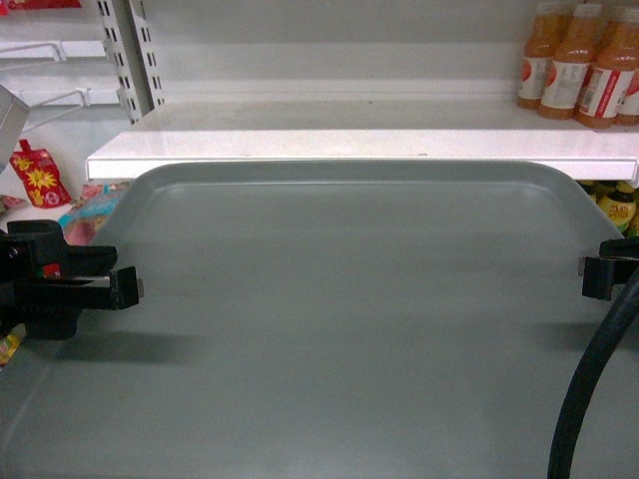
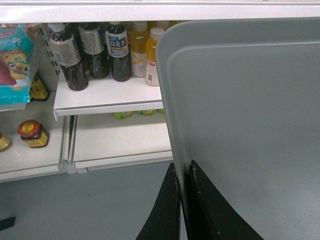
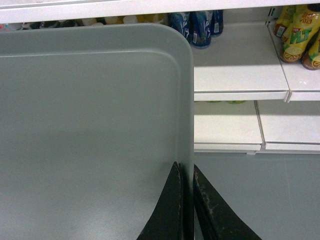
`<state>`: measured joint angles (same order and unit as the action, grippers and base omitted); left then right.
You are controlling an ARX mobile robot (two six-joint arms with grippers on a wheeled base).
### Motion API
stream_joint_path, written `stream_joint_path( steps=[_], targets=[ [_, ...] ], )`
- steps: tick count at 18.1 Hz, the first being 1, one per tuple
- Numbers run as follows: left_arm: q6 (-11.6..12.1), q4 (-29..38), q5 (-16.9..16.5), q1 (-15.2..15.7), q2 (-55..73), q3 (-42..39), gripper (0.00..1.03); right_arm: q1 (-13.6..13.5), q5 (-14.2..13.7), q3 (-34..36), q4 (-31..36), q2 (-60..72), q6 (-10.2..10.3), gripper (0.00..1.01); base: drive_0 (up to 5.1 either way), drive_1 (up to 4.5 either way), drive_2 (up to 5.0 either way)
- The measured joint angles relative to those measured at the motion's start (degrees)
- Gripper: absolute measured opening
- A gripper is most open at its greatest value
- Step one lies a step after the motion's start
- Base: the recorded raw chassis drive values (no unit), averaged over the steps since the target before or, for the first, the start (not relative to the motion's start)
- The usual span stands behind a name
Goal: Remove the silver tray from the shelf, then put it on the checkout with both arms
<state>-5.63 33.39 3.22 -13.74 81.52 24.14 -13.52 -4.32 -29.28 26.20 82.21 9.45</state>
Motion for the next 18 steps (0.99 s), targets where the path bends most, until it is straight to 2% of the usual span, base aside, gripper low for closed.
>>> stream_joint_path(
  steps=[18],
  targets=[
    [-0.02,0.02,-0.15,-0.04,0.0,-0.07,0.03,0.02,0.04,0.0,-0.07,-0.09,-0.04,0.03,0.1,-4.09,4.3]
  ],
)
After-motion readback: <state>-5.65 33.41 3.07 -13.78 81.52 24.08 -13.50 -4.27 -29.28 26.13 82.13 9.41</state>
